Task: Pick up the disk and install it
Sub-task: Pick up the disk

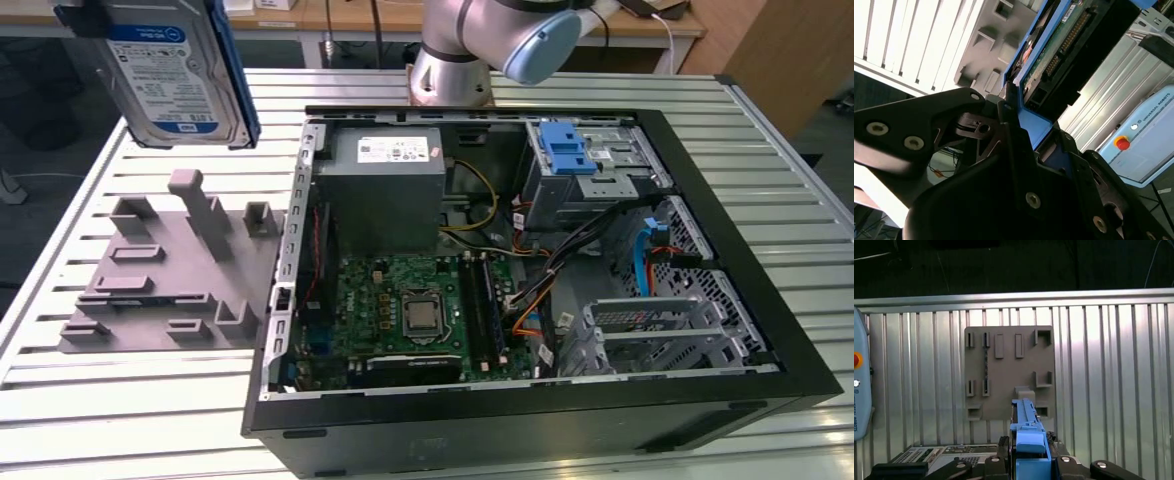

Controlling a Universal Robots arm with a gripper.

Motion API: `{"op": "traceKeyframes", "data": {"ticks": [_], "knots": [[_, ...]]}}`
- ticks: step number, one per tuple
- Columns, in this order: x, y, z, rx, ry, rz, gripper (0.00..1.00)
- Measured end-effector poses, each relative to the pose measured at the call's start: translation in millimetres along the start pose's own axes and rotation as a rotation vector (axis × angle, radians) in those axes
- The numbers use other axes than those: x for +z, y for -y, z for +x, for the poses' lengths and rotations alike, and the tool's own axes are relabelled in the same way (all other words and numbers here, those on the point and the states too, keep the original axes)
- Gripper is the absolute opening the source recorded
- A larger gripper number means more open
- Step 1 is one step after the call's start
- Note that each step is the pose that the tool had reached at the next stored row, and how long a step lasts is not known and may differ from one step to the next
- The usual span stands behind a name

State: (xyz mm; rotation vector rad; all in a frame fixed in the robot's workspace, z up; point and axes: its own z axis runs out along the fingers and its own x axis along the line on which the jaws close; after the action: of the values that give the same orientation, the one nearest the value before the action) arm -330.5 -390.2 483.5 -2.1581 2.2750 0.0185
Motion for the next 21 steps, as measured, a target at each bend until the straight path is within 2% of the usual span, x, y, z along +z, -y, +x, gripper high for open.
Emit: {"op": "traceKeyframes", "data": {"ticks": [21], "knots": [[-0.2, 35.8, 8.0, 0.0, 0.0, 0.0, 0.36]]}}
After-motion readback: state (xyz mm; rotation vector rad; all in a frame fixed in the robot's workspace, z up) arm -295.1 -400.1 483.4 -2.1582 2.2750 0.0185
